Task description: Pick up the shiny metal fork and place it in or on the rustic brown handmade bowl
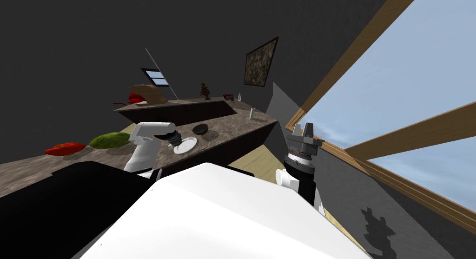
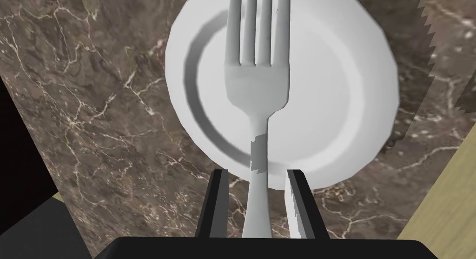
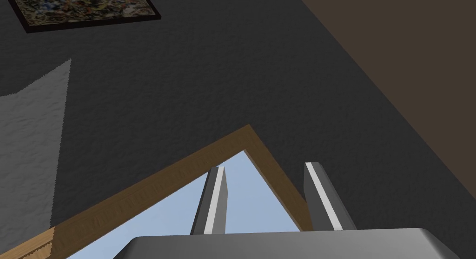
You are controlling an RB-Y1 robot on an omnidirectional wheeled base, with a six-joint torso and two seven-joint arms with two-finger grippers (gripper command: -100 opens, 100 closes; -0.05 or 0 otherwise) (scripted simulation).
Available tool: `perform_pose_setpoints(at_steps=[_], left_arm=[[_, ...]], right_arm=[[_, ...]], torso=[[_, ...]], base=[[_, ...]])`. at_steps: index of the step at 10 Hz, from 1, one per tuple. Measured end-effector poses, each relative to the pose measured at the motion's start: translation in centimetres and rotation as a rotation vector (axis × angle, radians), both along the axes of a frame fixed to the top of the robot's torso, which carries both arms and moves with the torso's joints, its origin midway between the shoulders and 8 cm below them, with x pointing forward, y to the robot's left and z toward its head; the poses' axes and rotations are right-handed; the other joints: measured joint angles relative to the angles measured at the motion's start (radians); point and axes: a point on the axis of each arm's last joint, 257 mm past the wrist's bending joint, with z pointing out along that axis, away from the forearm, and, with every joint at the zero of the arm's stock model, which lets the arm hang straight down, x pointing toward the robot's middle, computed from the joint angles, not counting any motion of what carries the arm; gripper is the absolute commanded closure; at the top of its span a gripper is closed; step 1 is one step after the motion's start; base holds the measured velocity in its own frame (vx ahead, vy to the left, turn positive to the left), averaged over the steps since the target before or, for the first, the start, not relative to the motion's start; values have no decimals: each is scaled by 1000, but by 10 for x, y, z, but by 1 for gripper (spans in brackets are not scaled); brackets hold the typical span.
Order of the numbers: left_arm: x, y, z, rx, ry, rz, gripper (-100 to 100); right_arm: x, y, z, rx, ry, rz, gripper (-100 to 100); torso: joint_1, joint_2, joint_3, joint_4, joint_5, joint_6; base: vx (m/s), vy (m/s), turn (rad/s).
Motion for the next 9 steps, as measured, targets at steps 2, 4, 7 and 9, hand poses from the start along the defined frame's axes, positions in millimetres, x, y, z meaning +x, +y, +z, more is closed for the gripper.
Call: perform_pose_setpoints(at_steps=[2, 4, 7, 9], left_arm=[[-1, 14, 8, -1, 12, -2, 100], [-3, 28, 16, -5, 26, -5, 100], [-7, 46, 26, -15, 42, -8, 100], [-11, 57, 32, -25, 50, -9, 100]], right_arm=[[0, 0, 0, 0, 0, 0, 0], [0, 0, 0, 0, 0, 0, 0], [0, 0, 0, 0, 0, 0, 0], [0, 0, 0, 0, 0, 0, 0]], torso=[[-3, -2, -1, -1, -1, 1], [-4, -4, -2, -1, -1, 2], [-5, -6, -4, -2, -1, 3], [-6, -4, -3, -2, -2, 3]], base=[[78, -34, -79], [97, -41, -94], [103, -39, -108], [70, -51, -88]])
